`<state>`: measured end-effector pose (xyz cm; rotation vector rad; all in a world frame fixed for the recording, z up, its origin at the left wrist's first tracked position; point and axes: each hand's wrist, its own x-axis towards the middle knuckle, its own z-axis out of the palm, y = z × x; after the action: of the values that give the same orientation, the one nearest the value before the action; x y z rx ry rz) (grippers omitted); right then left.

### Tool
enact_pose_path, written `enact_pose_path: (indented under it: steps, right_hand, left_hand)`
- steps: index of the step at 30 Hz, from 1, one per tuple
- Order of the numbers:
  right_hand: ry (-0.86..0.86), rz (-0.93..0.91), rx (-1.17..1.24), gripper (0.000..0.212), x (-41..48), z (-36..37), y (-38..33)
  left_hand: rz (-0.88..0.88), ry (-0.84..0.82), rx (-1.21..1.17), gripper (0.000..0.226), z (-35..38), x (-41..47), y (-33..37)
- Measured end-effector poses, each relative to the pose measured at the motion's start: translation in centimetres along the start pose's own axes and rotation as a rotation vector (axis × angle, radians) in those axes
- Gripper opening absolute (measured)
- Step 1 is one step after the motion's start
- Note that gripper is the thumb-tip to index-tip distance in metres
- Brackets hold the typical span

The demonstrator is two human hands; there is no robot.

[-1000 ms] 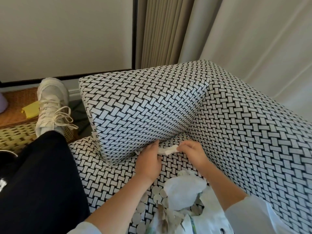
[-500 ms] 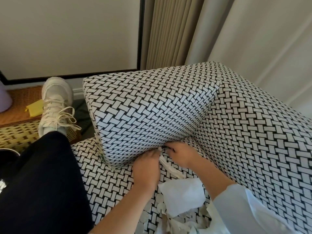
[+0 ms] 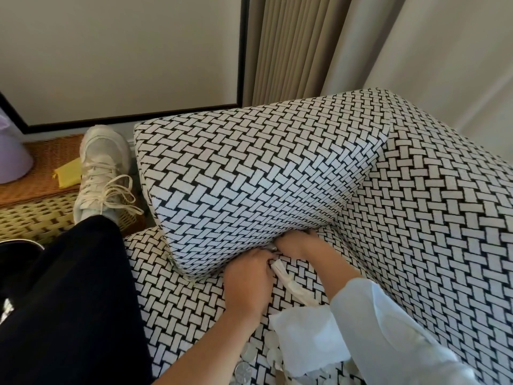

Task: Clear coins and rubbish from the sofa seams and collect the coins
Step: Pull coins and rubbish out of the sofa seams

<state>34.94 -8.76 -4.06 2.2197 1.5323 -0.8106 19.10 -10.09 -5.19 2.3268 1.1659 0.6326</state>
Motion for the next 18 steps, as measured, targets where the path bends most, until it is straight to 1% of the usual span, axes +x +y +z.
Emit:
enact_pose_path:
  steps: [4,8,12,18]
  right_hand:
    - [-0.031,0.038,-0.009,0.047,0.06,-0.20,0.08]
    - [0.031,0.087,0.097,0.049,-0.12,0.12,-0.13]
    - [0.080,0.089,0.163,0.055,-0.62,0.11,-0.36]
    - [0.139,0.088,0.242,0.051,-0.73,0.70,-0.08]
  left_hand:
    - [-0.048,-0.022,-0.002,0.031,-0.12,-0.07,-0.19]
    - [-0.062,-0.025,-0.022,0.031,-0.14,-0.17,-0.24]
    - [-0.061,0.001,-0.041,0.031,-0.09,-0.23,-0.22]
    - [-0.072,-0.002,-0.051,0.029,-0.02,-0.28,-0.32]
